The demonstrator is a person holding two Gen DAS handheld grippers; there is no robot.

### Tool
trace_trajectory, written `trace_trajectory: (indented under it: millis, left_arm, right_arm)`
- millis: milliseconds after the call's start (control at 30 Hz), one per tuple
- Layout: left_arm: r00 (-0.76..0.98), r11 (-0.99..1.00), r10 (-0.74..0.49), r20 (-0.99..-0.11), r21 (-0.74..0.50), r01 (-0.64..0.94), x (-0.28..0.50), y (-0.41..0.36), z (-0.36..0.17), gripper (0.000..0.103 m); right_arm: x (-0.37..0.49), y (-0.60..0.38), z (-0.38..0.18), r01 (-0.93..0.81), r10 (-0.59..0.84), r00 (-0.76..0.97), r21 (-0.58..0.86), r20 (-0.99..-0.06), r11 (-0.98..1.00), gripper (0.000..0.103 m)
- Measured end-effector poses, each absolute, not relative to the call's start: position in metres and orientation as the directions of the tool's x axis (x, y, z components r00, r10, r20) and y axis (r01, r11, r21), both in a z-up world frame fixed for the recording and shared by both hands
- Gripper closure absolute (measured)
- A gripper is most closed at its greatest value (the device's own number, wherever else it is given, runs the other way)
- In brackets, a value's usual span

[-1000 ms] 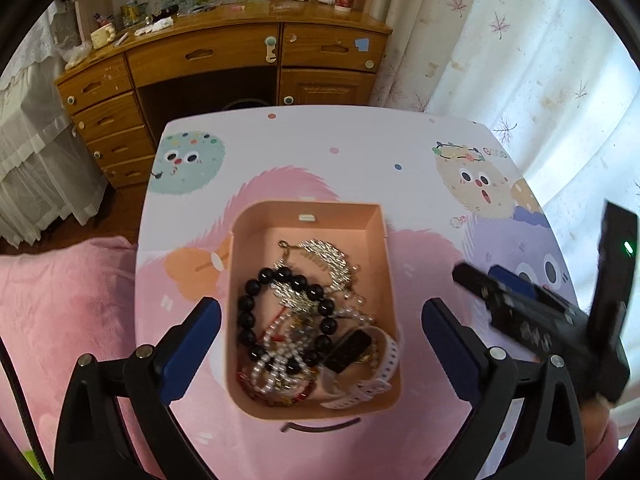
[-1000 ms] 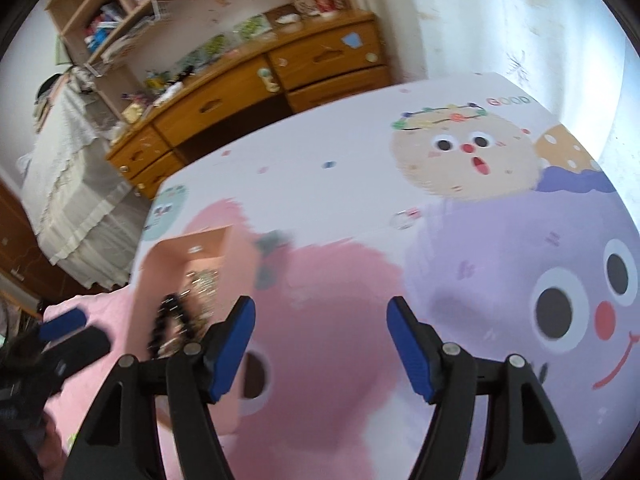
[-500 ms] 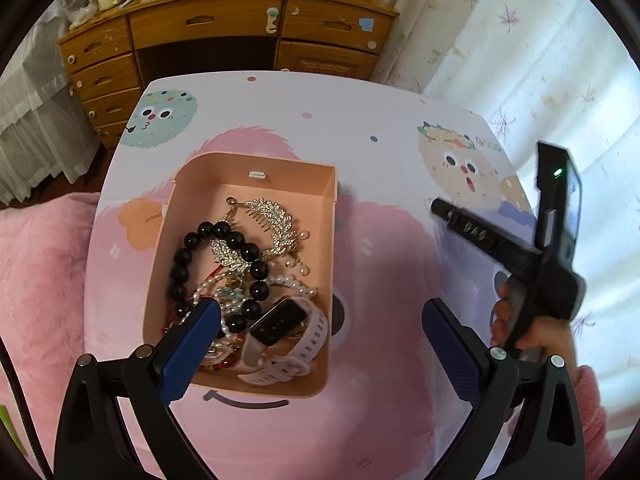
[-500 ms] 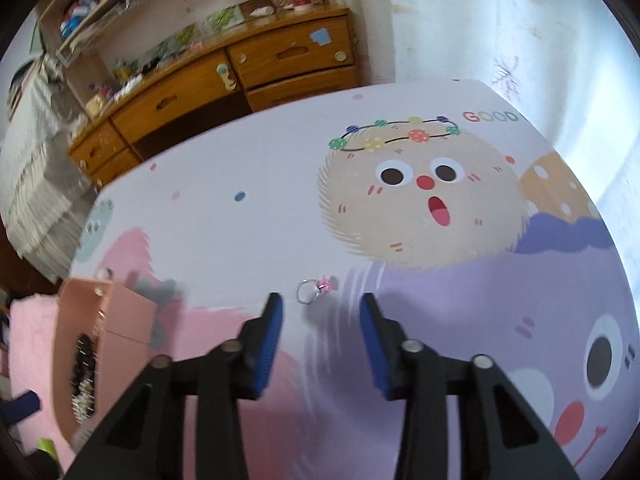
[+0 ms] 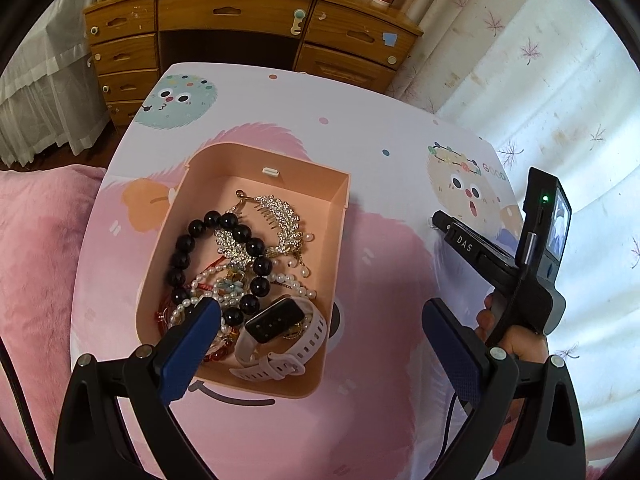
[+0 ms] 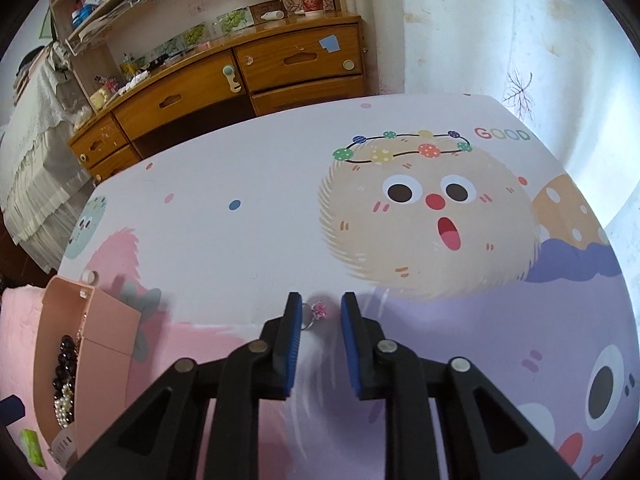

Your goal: Organize jewelry

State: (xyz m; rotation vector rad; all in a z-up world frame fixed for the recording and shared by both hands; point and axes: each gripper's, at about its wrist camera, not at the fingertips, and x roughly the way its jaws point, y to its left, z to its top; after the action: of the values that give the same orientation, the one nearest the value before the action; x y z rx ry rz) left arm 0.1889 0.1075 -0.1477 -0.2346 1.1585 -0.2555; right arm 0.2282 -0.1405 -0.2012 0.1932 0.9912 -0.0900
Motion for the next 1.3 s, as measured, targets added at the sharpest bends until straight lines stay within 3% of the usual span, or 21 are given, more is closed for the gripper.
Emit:
trace_trajectory:
  millis: [67, 633, 833, 1033, 1067, 1133, 1167, 1300]
  left_arm:
    - [0.384, 0.946, -0.320, -0.866, -0.315, 0.076, 0.188, 0.109, -0.146, 0.003]
    - [0.428, 0.952, -0.304, -0.851, -0.287, 0.104, 0.169, 0.163, -0.129, 0.003]
    - [0.435, 0.960, -0.280, -0.856, -0.254, 0.118, 0.156, 0.192, -0.131, 0.003]
    - [0.446, 0.964, -0.264, -0.855, -0.227, 0.137, 0.137, 0.212, -0.129, 0.003]
    - [0.449, 0.966, -0.259, -0.855, -0.219, 0.140, 0.132, 0.215, -0.128, 0.003]
    - [0.453, 0.970, -0.243, -0.858, -0.202, 0.137, 0.124, 0.217, -0.130, 0.003]
    - [0.452, 0.972, -0.235, -0.861, -0.195, 0.134, 0.120, 0.218, -0.131, 0.003]
    - [0.426, 0.971, -0.238, -0.873, -0.206, 0.120, 0.104, 0.219, -0.136, 0.003]
  right_arm:
    - [0.228, -0.141, -0.202, 0.162, 0.013, 0.543, 0.120, -0.839, 0.980, 0.096]
    - [0.203, -0.086, -0.141, 0.068, 0.095, 0.676, 0.191, -0.730, 0.979, 0.096]
    - [0.175, -0.032, -0.123, -0.079, 0.230, 0.721, 0.252, -0.654, 0.964, 0.095]
    - [0.145, 0.025, -0.124, -0.199, 0.307, 0.674, 0.236, -0.671, 0.951, 0.094]
    - [0.142, 0.030, -0.127, -0.194, 0.306, 0.661, 0.238, -0.685, 0.952, 0.092]
    - [0.138, 0.036, -0.136, -0.170, 0.316, 0.612, 0.269, -0.725, 0.948, 0.063]
    - [0.136, 0.036, -0.139, -0.154, 0.322, 0.595, 0.289, -0.736, 0.945, 0.056]
    - [0.115, 0.025, -0.140, -0.108, 0.335, 0.597, 0.340, -0.729, 0.934, 0.046]
